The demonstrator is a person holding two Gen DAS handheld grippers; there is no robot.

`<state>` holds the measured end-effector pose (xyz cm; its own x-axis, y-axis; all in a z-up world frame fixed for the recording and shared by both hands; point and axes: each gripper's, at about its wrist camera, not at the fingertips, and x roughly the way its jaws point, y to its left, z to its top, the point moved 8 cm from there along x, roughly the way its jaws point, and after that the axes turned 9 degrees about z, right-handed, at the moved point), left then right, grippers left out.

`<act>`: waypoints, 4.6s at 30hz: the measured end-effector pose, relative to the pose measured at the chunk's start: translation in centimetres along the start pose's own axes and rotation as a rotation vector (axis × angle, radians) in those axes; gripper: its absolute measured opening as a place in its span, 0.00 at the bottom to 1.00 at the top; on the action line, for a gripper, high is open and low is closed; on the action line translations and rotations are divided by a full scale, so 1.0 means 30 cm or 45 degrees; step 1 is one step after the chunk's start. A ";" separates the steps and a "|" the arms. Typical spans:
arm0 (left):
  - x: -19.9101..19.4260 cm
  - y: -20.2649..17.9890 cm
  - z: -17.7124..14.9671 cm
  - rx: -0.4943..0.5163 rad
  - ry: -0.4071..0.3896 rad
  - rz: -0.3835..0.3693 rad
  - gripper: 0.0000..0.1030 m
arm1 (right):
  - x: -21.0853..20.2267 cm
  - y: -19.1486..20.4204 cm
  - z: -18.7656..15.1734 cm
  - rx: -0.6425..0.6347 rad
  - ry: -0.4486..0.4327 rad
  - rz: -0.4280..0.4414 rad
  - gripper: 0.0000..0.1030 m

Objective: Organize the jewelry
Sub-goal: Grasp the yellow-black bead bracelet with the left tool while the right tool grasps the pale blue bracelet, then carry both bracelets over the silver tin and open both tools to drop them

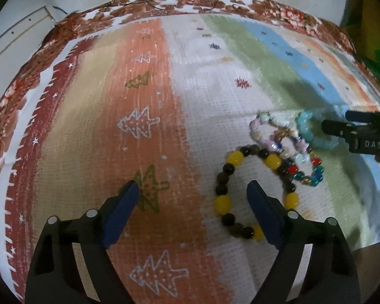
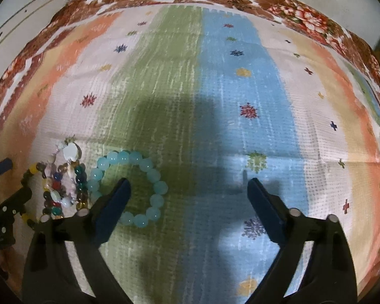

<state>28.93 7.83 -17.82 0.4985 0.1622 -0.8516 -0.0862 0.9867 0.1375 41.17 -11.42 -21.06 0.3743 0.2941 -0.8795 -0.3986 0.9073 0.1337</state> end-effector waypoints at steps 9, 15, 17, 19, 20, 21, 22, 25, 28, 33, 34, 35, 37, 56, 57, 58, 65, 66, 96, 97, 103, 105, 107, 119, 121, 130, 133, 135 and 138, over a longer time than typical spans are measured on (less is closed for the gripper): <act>-0.006 -0.028 -0.008 0.059 -0.012 -0.034 0.55 | 0.016 0.031 -0.007 -0.037 0.018 0.059 0.54; -0.021 -0.071 -0.017 0.138 -0.039 -0.059 0.12 | 0.014 0.032 -0.014 -0.047 0.021 0.073 0.16; -0.023 -0.079 -0.019 0.168 -0.051 -0.049 0.11 | 0.013 0.026 -0.015 -0.040 0.023 0.069 0.14; -0.025 -0.078 -0.019 0.170 -0.056 -0.053 0.11 | 0.011 0.025 -0.015 -0.033 0.024 0.080 0.13; -0.026 -0.074 -0.018 0.158 -0.052 -0.066 0.10 | 0.009 0.024 -0.015 -0.032 0.023 0.081 0.13; -0.027 -0.070 -0.017 0.140 -0.046 -0.082 0.10 | 0.008 0.024 -0.015 -0.030 0.025 0.083 0.13; -0.032 -0.066 -0.016 0.120 -0.035 -0.106 0.10 | 0.004 0.022 -0.016 -0.026 0.026 0.087 0.13; -0.044 -0.071 -0.016 0.122 -0.034 -0.114 0.10 | -0.007 0.021 -0.021 -0.016 0.035 0.093 0.13; -0.067 -0.082 -0.011 0.119 -0.046 -0.122 0.10 | -0.031 0.032 -0.026 -0.020 0.028 0.114 0.13; -0.112 -0.093 0.004 0.093 -0.081 -0.184 0.10 | -0.088 0.056 -0.026 -0.065 -0.012 0.087 0.12; -0.120 -0.095 0.009 0.088 -0.093 -0.201 0.10 | -0.101 0.062 -0.028 -0.078 -0.021 0.077 0.12; -0.132 -0.094 0.015 0.077 -0.111 -0.215 0.10 | -0.111 0.067 -0.031 -0.082 -0.027 0.075 0.12; -0.147 -0.087 0.021 0.060 -0.128 -0.213 0.10 | -0.132 0.075 -0.033 -0.091 -0.039 0.074 0.12; -0.317 -0.076 0.018 -0.028 -0.228 -0.207 0.10 | -0.334 0.144 -0.065 -0.146 -0.138 0.096 0.12; -0.328 -0.076 0.018 -0.030 -0.235 -0.207 0.10 | -0.351 0.148 -0.065 -0.147 -0.153 0.103 0.12; -0.343 -0.074 0.018 -0.034 -0.247 -0.204 0.10 | -0.362 0.150 -0.065 -0.148 -0.165 0.106 0.12; -0.435 -0.072 0.032 -0.050 -0.310 -0.227 0.10 | -0.476 0.185 -0.079 -0.144 -0.245 0.180 0.12; -0.445 -0.072 0.034 -0.051 -0.317 -0.230 0.10 | -0.489 0.189 -0.083 -0.146 -0.252 0.190 0.12; -0.694 -0.150 -0.050 -0.060 -0.446 -0.374 0.10 | -0.746 0.296 -0.236 -0.202 -0.396 0.323 0.12; -0.699 -0.153 -0.059 -0.060 -0.444 -0.379 0.10 | -0.750 0.298 -0.242 -0.204 -0.397 0.325 0.12; -0.739 -0.164 -0.089 -0.050 -0.457 -0.404 0.10 | -0.766 0.307 -0.269 -0.205 -0.402 0.335 0.12; -0.753 -0.166 -0.099 -0.045 -0.468 -0.407 0.10 | -0.769 0.313 -0.278 -0.216 -0.398 0.331 0.12; -0.767 -0.173 -0.111 -0.039 -0.470 -0.422 0.10 | -0.775 0.328 -0.298 -0.222 -0.394 0.343 0.12; -0.796 -0.223 -0.185 -0.011 -0.463 -0.454 0.10 | -0.789 0.378 -0.376 -0.217 -0.382 0.382 0.12; -0.799 -0.228 -0.194 -0.009 -0.463 -0.460 0.10 | -0.787 0.381 -0.389 -0.214 -0.377 0.386 0.12; -0.766 -0.266 -0.236 0.017 -0.398 -0.456 0.11 | -0.761 0.381 -0.434 -0.233 -0.335 0.402 0.12; -0.745 -0.265 -0.239 0.027 -0.384 -0.420 0.18 | -0.756 0.372 -0.432 -0.221 -0.334 0.416 0.17; -0.737 -0.257 -0.237 0.025 -0.381 -0.400 0.28 | -0.767 0.361 -0.425 -0.200 -0.359 0.420 0.36; -0.727 -0.231 -0.229 0.012 -0.384 -0.357 0.30 | -0.781 0.331 -0.409 -0.158 -0.394 0.423 0.44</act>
<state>12.72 -2.57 -3.68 0.7323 -0.1203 -0.6702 0.0962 0.9927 -0.0730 18.17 -12.98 -4.73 0.4339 0.6552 -0.6185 -0.6290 0.7118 0.3127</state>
